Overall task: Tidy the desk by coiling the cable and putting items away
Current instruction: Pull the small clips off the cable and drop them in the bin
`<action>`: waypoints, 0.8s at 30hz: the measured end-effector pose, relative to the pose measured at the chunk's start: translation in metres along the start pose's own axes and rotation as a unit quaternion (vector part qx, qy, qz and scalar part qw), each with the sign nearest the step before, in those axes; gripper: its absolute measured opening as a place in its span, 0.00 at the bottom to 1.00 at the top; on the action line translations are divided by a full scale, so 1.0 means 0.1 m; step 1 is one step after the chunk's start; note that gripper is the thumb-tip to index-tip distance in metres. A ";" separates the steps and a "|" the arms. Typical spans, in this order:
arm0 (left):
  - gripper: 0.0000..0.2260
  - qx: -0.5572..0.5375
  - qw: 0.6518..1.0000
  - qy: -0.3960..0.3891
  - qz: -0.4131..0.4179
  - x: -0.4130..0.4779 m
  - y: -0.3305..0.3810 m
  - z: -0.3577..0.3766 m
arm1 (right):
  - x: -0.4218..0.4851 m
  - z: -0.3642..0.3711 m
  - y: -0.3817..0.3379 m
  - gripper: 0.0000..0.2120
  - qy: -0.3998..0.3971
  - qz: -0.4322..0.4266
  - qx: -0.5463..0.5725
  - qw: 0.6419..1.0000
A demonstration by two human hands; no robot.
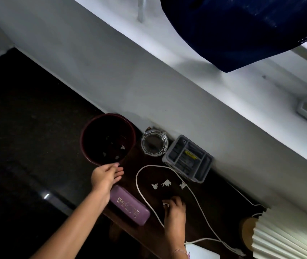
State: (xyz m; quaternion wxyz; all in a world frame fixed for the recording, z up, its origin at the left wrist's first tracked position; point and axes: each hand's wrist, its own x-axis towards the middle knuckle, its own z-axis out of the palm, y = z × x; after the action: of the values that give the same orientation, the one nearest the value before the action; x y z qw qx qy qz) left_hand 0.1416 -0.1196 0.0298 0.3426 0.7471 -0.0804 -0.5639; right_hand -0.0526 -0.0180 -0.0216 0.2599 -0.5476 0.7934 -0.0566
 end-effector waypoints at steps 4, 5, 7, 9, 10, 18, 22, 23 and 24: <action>0.12 0.009 1.000 -0.027 0.008 -0.12 -0.08 0.10 | 0.05 -0.02 0.04 0.12 -0.022 0.029 0.045 0.998; 0.11 0.012 0.999 -0.033 0.008 -0.16 -0.09 0.12 | 0.05 -0.06 0.02 0.12 -0.028 0.040 0.073 0.996; 0.09 0.016 0.999 -0.044 0.002 -0.24 -0.11 0.18 | 0.07 -0.20 -0.09 0.12 -0.012 0.087 0.181 0.980; 0.08 0.019 0.997 -0.068 -0.033 -0.34 -0.13 0.25 | 0.09 -0.32 -0.29 0.14 0.024 0.146 0.305 0.941; 0.07 0.017 0.994 -0.090 -0.063 -0.39 -0.14 0.28 | 0.11 -0.35 -0.37 0.15 0.038 0.160 0.361 0.918; 0.04 -0.056 0.979 -0.140 -0.141 -0.52 -0.12 0.43 | 0.11 -0.44 -0.78 0.20 0.053 0.084 0.479 0.872; 0.02 -0.052 0.980 -0.156 -0.116 -0.44 -0.08 0.34 | 0.08 -0.48 -0.87 0.21 0.051 -0.028 0.354 0.933; 0.02 -0.046 0.981 -0.153 -0.106 -0.42 -0.08 0.32 | 0.09 -0.48 -0.90 0.20 0.041 -0.036 0.348 0.936; 0.02 -0.040 0.984 -0.145 -0.096 -0.41 -0.07 0.31 | 0.09 -0.49 -0.93 0.18 0.029 -0.031 0.359 0.932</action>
State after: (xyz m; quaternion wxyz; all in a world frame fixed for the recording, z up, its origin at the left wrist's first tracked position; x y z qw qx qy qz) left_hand 0.0977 -0.1065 0.0536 0.3008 0.6473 -0.0347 -0.6995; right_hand -0.0005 -0.0719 0.0518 0.4145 -0.4398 0.7100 -0.3616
